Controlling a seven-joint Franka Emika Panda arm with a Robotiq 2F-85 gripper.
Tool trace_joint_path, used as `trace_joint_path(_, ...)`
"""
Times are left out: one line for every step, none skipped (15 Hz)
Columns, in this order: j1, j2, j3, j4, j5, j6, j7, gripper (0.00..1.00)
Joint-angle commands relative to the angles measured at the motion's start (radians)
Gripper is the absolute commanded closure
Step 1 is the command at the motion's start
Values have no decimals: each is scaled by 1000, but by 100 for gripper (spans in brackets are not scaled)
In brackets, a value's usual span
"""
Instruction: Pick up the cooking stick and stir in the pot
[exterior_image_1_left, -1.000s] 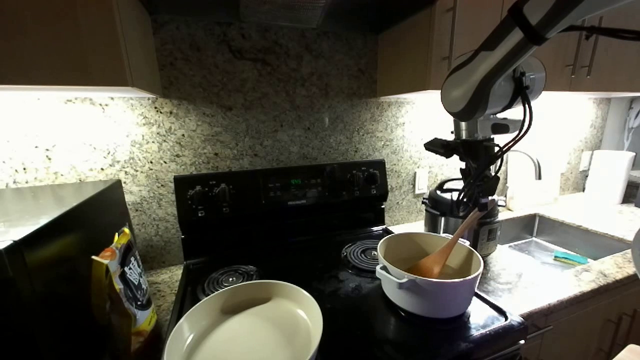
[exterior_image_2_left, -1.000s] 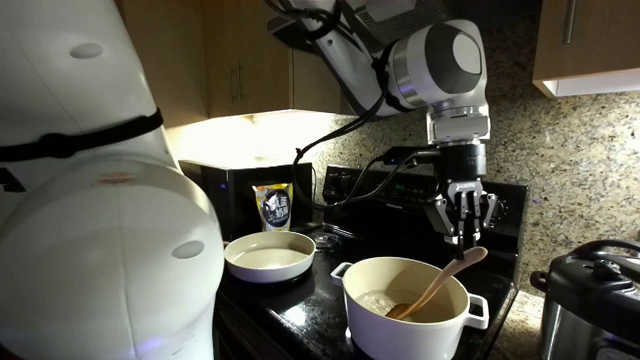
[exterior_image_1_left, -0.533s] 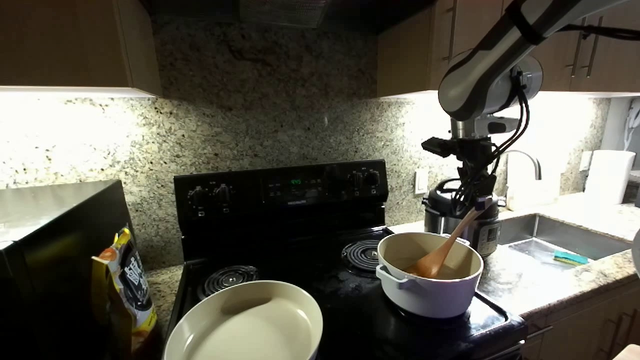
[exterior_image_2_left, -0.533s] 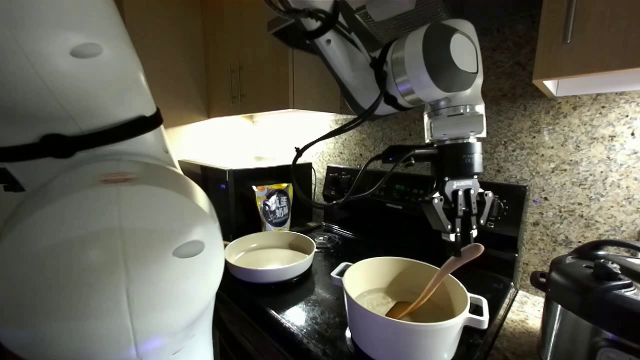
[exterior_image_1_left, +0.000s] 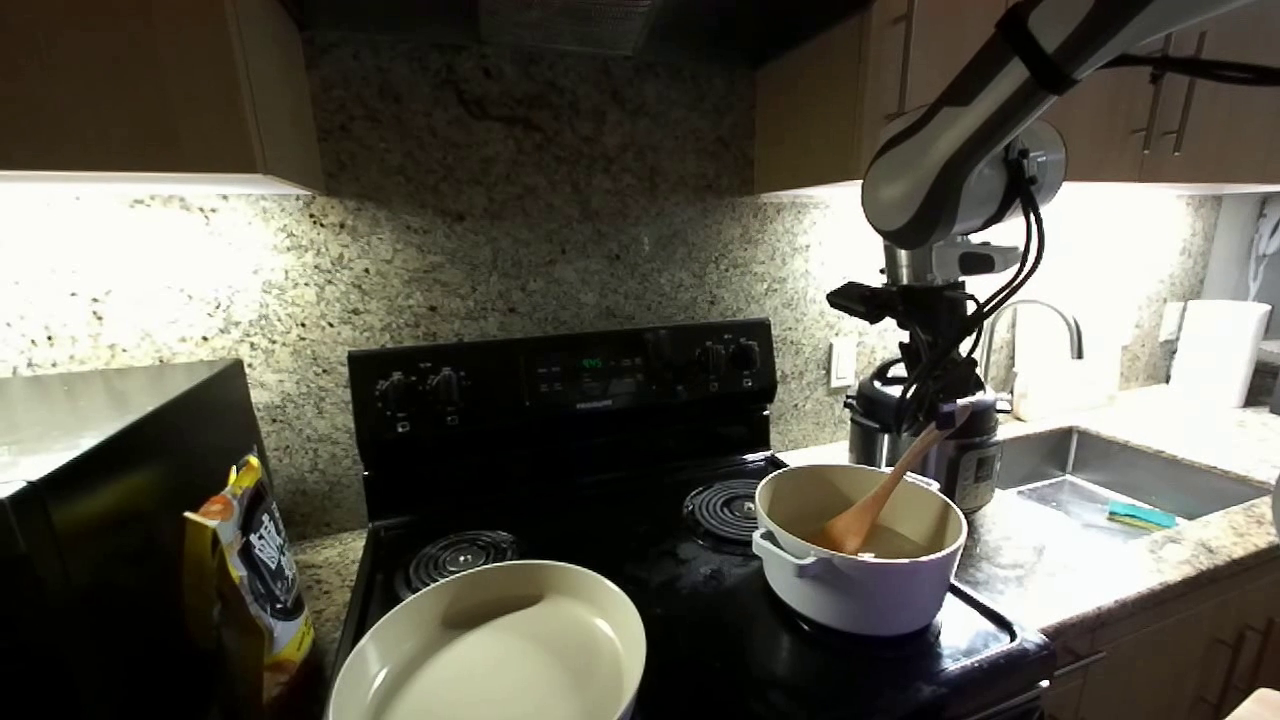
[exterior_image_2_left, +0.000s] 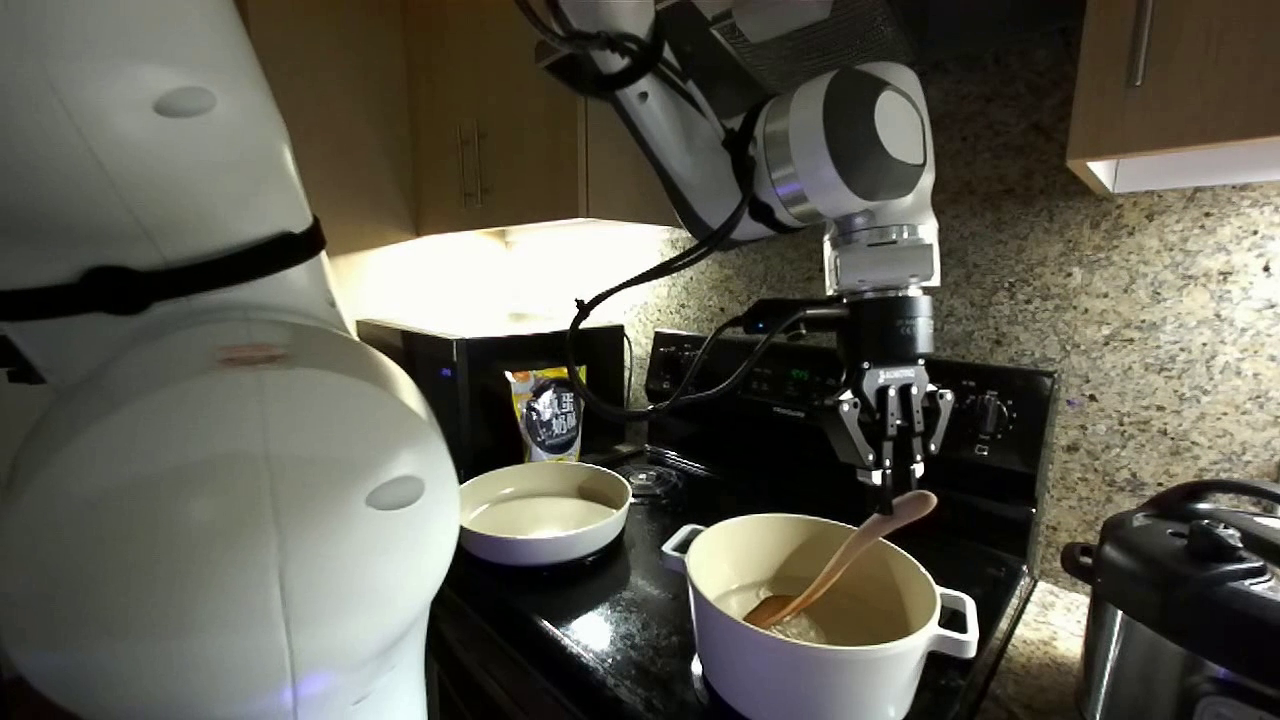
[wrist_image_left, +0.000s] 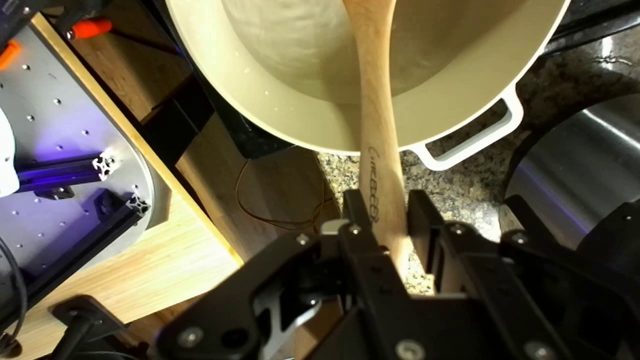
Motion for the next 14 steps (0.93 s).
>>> trace_joint_path(-22,30,-25,38,-9,4,10,90)
trace_joint_path(-26,33,-33,47,-9,2,12,90)
trace_joint_path(-33,35,-42,55,-11,0,12,90)
trace_joint_path(-38,34,-49,61,-15,-1,14,90)
trace_joint_path(-41,35,-54,68,-18,-4,17,90)
trace_joint_path(-47,32,-58,70,-23,-7,22,90)
trace_joint_path(-49,29,-61,71,-26,-10,26,90)
trace_joint_path(-51,25,-62,66,-26,-11,29,90)
trace_joint_path(-54,22,-64,59,-26,-10,33,90)
trace_joint_path(-55,18,-65,48,-26,-6,39,90)
trace_joint_path(-53,13,-67,37,-19,-3,38,90)
trace_joint_path(-50,8,-65,25,-14,-3,38,90)
trace_joint_path(-47,6,-61,17,-13,-6,39,90)
trace_joint_path(-40,4,-56,10,-8,-7,36,91)
